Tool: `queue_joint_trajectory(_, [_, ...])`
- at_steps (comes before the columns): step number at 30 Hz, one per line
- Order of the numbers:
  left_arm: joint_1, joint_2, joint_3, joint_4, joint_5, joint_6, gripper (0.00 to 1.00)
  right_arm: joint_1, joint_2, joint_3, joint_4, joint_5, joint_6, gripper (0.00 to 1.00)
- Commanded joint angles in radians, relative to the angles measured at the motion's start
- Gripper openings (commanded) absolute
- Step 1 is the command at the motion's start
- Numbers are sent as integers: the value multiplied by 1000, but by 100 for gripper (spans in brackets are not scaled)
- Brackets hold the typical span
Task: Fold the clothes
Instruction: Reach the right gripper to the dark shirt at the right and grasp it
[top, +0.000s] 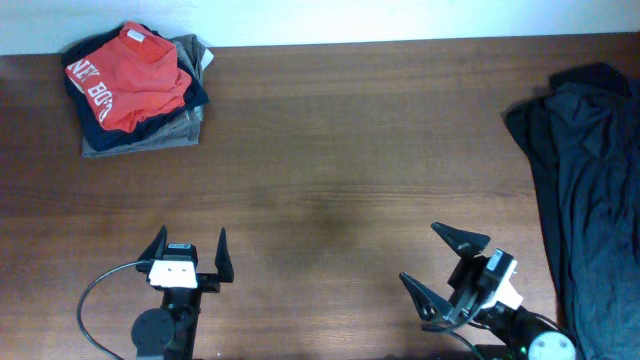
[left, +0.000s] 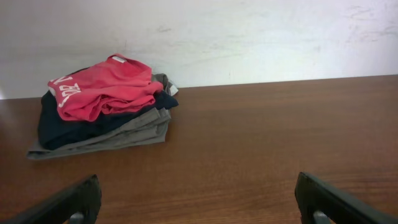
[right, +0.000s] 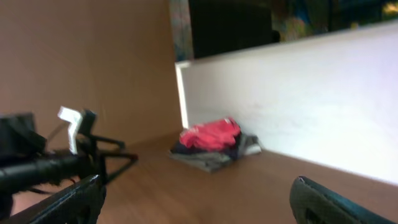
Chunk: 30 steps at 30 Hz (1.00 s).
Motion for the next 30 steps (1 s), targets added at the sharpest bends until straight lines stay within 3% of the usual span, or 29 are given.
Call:
queue_joint_trajectory(1, [3, -7, -5, -4, -7, 16, 99, -10, 6, 113, -9, 36, 65, 99])
queue_joint_trajectory(5, [3, -7, -5, -4, -7, 16, 99, -10, 91, 260, -85, 57, -33, 99])
queue_joint_trajectory(9, [3, -7, -5, -4, -7, 16, 99, -10, 273, 469, -348, 203, -245, 99])
queue_joint_trajectory(12, [3, -7, -5, -4, -7, 16, 99, -10, 450, 647, -571, 460, -361, 99])
queue_joint_trajectory(15, [3, -7, -5, -4, -7, 16, 99, -10, 658, 847, -748, 752, -386, 99])
queue_joint_trajectory(16, [3, -7, -5, -4, -7, 16, 99, -14, 802, 989, -841, 834, -411, 99])
queue_joint_trajectory(25, [3, -7, -5, -4, -7, 16, 99, -253, 1454, 1629, -1273, 824, -440, 99])
queue_joint_trajectory(30, [3, -7, -5, -4, -7, 16, 99, -367, 1664, 1783, -1300, 814, -440, 99])
